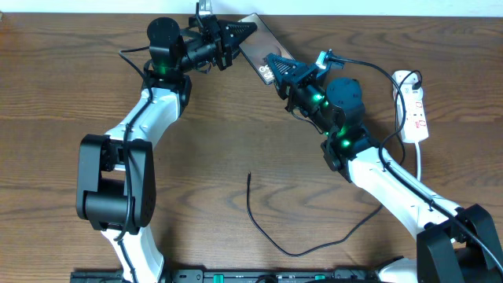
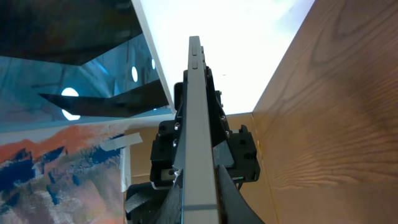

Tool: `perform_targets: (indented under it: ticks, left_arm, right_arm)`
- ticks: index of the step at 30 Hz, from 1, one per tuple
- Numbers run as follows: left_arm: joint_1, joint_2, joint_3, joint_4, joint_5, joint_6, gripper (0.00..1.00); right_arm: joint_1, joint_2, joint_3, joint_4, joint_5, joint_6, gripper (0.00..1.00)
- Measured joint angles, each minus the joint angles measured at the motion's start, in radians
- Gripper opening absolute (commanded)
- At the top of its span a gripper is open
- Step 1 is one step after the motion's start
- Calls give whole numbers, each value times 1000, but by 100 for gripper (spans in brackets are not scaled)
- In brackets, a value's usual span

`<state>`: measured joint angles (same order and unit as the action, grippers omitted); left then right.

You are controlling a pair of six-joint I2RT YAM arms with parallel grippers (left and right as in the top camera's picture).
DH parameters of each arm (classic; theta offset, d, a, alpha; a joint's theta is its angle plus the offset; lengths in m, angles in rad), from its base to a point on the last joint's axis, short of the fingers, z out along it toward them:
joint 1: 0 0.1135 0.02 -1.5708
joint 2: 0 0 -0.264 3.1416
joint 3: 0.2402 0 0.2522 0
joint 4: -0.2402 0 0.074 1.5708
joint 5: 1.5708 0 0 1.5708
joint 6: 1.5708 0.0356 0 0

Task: Plug charger to phone and switch on socket
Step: 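Hold the phone upright with the right gripper and regrasp with the left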

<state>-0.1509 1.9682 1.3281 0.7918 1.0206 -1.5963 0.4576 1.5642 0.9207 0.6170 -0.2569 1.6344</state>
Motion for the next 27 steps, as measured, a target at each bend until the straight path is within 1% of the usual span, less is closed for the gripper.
perform_targets:
  ticks: [13, 14, 15, 16, 17, 19, 20, 21, 27]
  left_arm:
    - [0, 0, 0, -10, 0, 0, 7]
    - [0, 0, 0, -10, 0, 0, 7]
    - [0, 0, 0, -10, 0, 0, 8]
    - [0, 0, 0, -10, 0, 0, 8]
    - [0, 0, 0, -9, 1, 0, 7]
    - [-1, 0, 0, -9, -2, 7, 7]
    - [-1, 0, 0, -10, -3, 8, 7]
    - [-2, 0, 0, -10, -3, 11, 7]
    - [4, 0, 0, -9, -6, 23, 7]
  right_arm:
    - [0, 0, 0, -5, -1, -10, 1]
    - [0, 0, 0, -5, -1, -11, 2]
    - [0, 0, 0, -6, -1, -12, 8]
    - [0, 0, 0, -6, -1, -12, 18]
    - [0, 0, 0, -6, -4, -15, 32]
    - [5, 0, 0, -9, -25, -18, 75]
    - [7, 0, 0, -7, -32, -19, 91]
    - [11, 0, 0, -8, -39, -20, 99]
    - [18, 0, 0, -8, -59, -23, 99]
